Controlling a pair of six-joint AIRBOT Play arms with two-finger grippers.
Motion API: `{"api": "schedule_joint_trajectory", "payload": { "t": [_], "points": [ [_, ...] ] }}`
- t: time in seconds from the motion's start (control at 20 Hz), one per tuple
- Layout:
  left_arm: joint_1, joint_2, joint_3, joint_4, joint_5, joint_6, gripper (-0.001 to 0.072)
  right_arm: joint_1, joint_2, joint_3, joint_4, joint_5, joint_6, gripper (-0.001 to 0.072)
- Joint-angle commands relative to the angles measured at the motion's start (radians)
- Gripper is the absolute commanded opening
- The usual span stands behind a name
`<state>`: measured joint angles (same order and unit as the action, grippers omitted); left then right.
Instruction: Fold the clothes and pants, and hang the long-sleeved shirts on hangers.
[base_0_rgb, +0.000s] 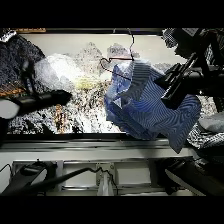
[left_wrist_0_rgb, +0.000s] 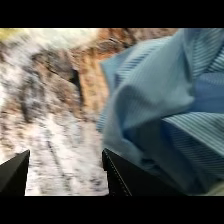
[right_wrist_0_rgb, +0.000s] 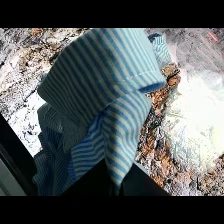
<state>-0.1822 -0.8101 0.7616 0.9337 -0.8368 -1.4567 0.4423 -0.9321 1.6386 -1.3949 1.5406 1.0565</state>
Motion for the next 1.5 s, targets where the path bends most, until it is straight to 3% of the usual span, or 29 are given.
{"api": "schedule_joint_trajectory", "payload": {
  "t": [0.0, 0.25, 0.35, 0.5, 0.7, 0.8, 1.35, 1.45],
  "points": [
    [-0.097, -0.018, -0.157, -0.269, 0.2, 0.108, 0.0506, 0.001, 0.001, 0.0, 0.024, -0.004, 0.002, 0.0026],
    [-0.302, -0.179, -0.154, -0.326, 0.419, 0.141, 0.0505, 0.001, 0.001, 0.0, 0.056, -0.003, 0.004, 0.0026],
    [-0.347, -0.23, -0.15, -0.418, 0.472, 0.201, 0.0504, 0.001, 0.001, 0.0, 0.055, -0.003, 0.004, 0.0026],
    [-0.365, -0.254, -0.144, -0.698, 0.505, 0.393, 0.0505, 0.001, 0.0, 0.0, 0.053, -0.004, 0.004, 0.0026],
    [-0.364, -0.269, -0.117, -1.149, 0.478, 0.775, 0.0504, 0.001, 0.0, 0.0, 0.054, -0.005, 0.005, 0.0026],
    [-0.364, -0.309, -0.088, -1.281, 0.439, 0.901, 0.0504, 0.001, 0.0, 0.0, 0.055, -0.01, 0.008, 0.0026],
    [-0.364, -0.606, 0.178, -1.288, 0.354, 0.914, 0.0457, 0.001, 0.0, 0.0, 0.056, -0.011, 0.031, 0.0026],
    [-0.364, -0.64, 0.189, -1.287, 0.354, 0.914, 0.0243, 0.001, 0.0, 0.0, 0.056, -0.011, 0.031, 0.0026]
  ]
}}
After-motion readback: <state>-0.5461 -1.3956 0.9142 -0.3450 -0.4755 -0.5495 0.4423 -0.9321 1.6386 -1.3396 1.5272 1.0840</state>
